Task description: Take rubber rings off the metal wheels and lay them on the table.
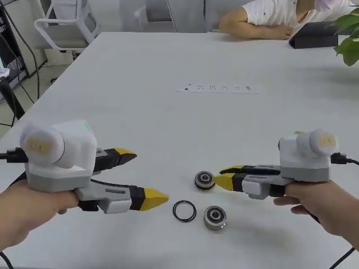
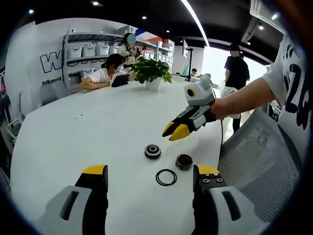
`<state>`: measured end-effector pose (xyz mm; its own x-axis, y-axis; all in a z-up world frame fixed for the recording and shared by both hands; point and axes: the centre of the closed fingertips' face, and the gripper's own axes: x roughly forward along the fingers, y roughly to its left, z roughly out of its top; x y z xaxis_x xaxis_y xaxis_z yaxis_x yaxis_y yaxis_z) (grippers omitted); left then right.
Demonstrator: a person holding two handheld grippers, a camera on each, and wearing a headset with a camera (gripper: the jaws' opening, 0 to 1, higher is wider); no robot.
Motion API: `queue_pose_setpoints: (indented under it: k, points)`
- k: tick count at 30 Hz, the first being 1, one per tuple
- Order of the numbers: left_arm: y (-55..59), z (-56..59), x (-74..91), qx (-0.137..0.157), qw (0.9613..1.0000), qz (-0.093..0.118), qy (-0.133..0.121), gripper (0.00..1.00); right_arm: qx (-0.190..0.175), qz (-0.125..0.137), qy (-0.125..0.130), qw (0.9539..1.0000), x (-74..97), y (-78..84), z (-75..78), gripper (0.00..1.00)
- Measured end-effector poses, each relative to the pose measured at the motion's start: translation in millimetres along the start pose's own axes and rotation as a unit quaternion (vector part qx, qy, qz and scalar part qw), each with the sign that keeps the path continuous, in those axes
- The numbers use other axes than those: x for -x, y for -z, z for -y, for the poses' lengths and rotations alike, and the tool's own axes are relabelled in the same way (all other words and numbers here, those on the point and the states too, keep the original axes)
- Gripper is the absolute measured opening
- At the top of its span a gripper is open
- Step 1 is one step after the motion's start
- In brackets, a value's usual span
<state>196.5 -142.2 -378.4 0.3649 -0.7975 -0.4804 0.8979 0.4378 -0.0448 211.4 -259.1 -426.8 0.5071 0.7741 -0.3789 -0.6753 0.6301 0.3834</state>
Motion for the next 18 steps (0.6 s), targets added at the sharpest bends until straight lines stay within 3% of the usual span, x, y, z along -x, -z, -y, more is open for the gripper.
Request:
queue_pose_setpoints:
  k: [9,18]
  points:
    - [-4.7,-3.3,-13.4,-0.004,1.0,-0.001,0.005,0.66,0.008,0.009,0.02,0.9997,9.5,-2.8,14.1,0.24]
    - [-7.2,-6.6,-28.9,-0.008,0.9999,-0.005,0.014,0.61,0.029,-0.002,0.031,0.9991,9.7,3.4,23.8,0.26]
